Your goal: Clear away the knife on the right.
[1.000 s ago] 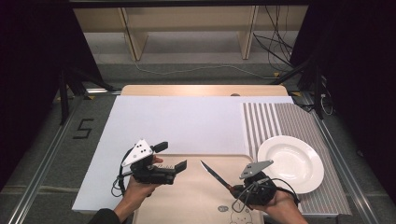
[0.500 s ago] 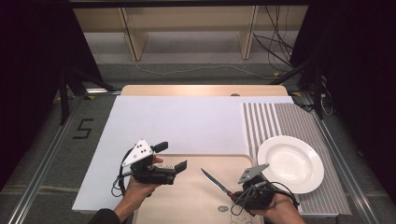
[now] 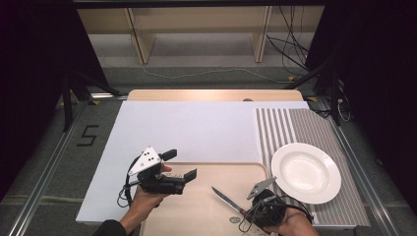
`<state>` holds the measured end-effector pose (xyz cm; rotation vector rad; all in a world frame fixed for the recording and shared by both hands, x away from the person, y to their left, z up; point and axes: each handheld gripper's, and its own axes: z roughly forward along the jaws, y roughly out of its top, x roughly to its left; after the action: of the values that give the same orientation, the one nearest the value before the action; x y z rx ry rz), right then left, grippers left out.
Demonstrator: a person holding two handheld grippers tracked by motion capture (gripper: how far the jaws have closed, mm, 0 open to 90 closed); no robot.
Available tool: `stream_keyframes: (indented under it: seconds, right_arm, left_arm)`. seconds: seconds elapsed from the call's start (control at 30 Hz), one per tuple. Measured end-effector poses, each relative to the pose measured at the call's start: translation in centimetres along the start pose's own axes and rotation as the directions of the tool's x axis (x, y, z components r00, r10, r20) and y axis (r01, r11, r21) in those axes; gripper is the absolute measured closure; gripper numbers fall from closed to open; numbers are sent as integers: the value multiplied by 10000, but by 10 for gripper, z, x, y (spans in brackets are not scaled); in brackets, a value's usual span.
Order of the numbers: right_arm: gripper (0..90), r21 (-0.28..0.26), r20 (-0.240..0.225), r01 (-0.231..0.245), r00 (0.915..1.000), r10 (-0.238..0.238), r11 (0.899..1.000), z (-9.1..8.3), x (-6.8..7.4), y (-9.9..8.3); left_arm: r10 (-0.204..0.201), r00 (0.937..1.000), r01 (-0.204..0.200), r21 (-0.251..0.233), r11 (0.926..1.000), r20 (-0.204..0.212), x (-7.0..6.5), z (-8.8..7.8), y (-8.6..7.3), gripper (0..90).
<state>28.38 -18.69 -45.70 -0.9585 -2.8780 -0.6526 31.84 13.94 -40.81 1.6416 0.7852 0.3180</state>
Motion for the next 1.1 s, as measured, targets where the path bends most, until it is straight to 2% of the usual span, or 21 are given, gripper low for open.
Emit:
stream_keyframes:
  seconds: [0.17,0.43,0.47,0.53,0.63,0.7,0.77,0.83,0.97,1.03,1.1]
  right_arm:
    - [772,356,-7,15,10000,-15,9994,4,2,0]
    - [760,474,-138,26,9999,-20,9989,4,2,0]
    - [729,494,-172,14,9999,-5,9988,3,2,0]
    - [577,464,-159,13,9999,-6,9989,1,2,2]
    - [551,-258,-135,287,9995,-291,9993,-7,2,5]
    - [603,-684,-10,592,9982,-594,9959,-11,4,6]
    - [669,-1097,243,1133,9935,-1113,9875,-12,8,7]
    - [744,-1275,374,1448,9893,-1412,9812,-10,12,9]
    - [849,-1131,296,2153,9765,-2133,9700,-2,24,14]
    - [874,-930,299,2511,9679,-2494,9635,5,28,16]
    - [888,-752,282,2669,9637,-2655,9608,9,31,17]
  left_arm:
    - [1,10000,-1,-1,10000,4,0,0,0,28]
    - [-24,10000,24,-4,10000,0,0,0,0,28]
    - [-24,10000,24,0,10000,0,0,0,0,28]
    - [-24,10000,24,-14,10000,11,0,0,0,28]
    - [-30,10000,30,-9,10000,12,1,0,0,28]
    - [-8,10000,8,-2,10000,14,0,0,0,28]
    - [3,10000,-3,0,10000,10,0,0,0,28]
    - [31,10000,-31,23,10000,8,0,0,0,28]
    - [-12,10000,12,1,10000,3,0,1,0,28]
    - [-14,10000,14,11,10000,5,0,1,0,28]
    - [-1,10000,1,23,10000,11,1,1,0,28]
